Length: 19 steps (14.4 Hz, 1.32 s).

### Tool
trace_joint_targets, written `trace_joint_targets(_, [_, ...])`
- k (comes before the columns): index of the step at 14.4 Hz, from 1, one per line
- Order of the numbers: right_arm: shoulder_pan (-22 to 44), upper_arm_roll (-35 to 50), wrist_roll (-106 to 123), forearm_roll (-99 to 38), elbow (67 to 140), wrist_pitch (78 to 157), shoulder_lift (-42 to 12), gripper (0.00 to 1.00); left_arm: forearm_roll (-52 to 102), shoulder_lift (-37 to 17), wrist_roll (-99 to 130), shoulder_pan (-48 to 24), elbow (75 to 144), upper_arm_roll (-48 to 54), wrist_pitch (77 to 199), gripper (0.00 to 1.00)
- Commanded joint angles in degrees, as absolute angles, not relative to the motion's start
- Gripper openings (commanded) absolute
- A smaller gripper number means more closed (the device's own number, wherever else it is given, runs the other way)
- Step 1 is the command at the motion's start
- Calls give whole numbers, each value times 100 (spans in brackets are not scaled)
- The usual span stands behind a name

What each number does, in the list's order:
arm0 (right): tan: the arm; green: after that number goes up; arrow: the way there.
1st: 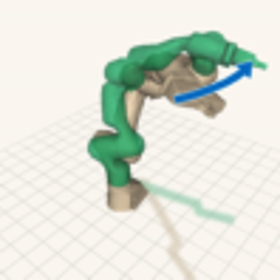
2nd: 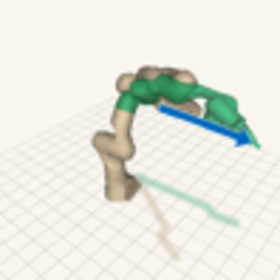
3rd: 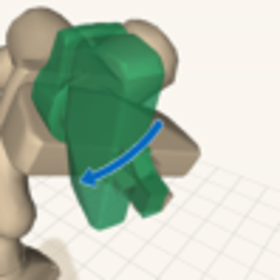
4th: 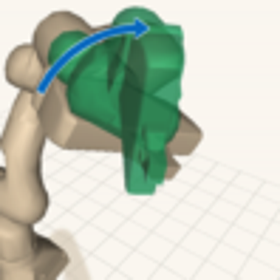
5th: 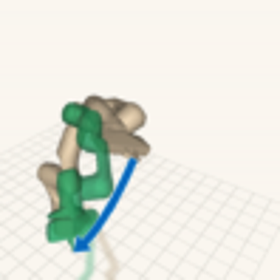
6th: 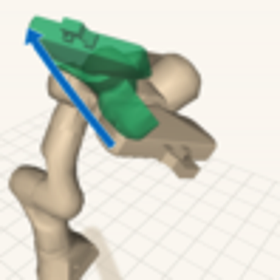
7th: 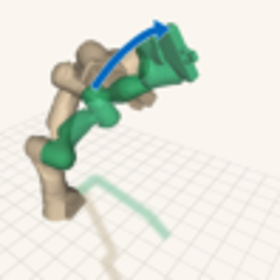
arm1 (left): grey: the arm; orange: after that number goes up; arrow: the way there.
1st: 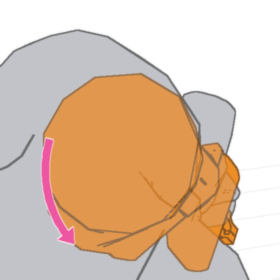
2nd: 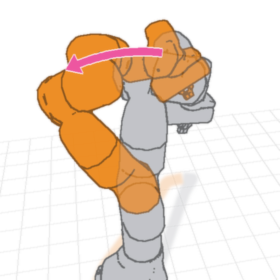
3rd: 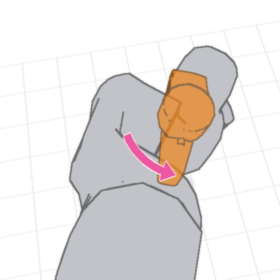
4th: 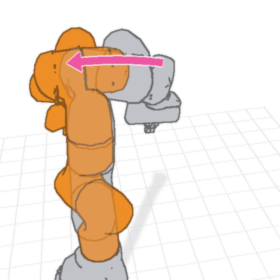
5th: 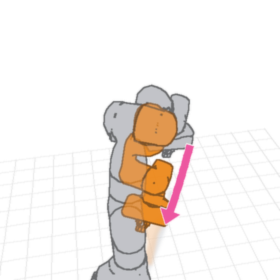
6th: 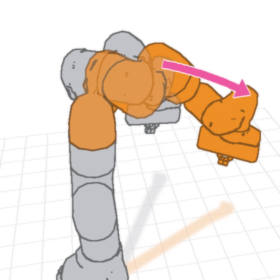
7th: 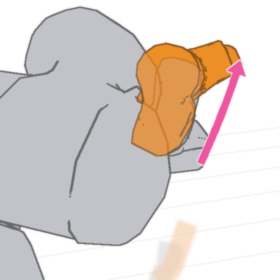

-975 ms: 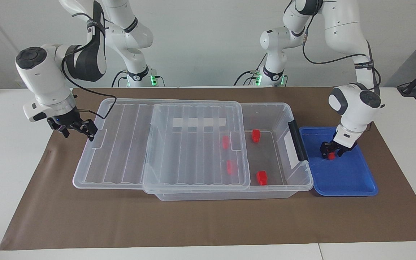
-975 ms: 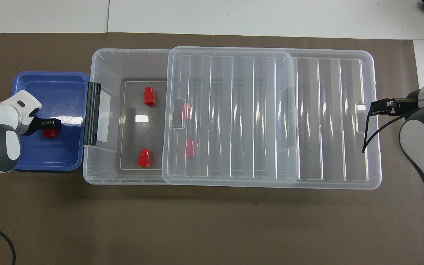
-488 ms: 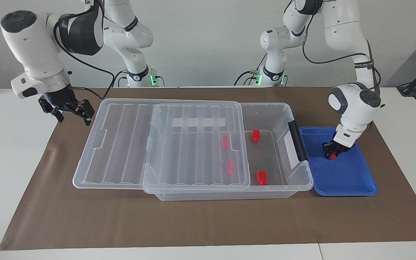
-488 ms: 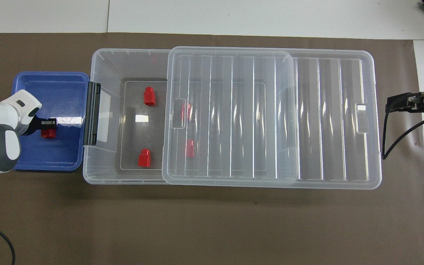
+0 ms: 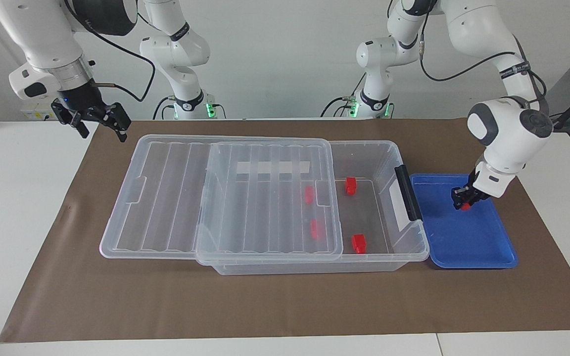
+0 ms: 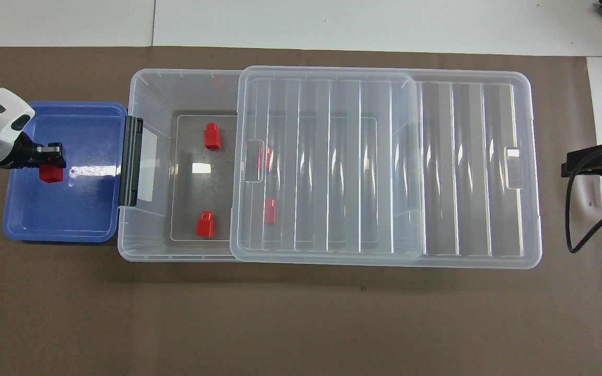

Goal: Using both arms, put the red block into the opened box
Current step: 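Lift the red block with the left gripper over the open box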

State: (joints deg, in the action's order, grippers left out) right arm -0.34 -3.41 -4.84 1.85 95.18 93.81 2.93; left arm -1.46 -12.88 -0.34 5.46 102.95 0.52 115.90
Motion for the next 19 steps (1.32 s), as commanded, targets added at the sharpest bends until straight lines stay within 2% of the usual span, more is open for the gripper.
trace_joint_targets(1, [-1, -281, -711, 97, 9554, 9360, 290, 100, -105, -1126, 227, 335, 9495, 9, 10314, 0])
trace_joint_targets(4, [79, -290, -791, 97, 9554, 9343, 290, 100, -105, -1011, 1034, 124, 8879, 262, 9424, 0])
trace_joint_targets(9, [79, -290, -782, 97, 9589, 9369, 308, 100, 211, -809, 2827, -69, 8807, 922, 9552, 0])
trace_joint_targets(14, [36, -307, -729, -60, 9273, 8869, 255, 100, 10, -852, 3603, -676, 9289, 940, 10703, 0])
trace_joint_targets(19, [62, -316, -729, -105, 9395, 9035, 299, 100, -571, -905, 4104, -1037, 10159, 940, 11785, 0])
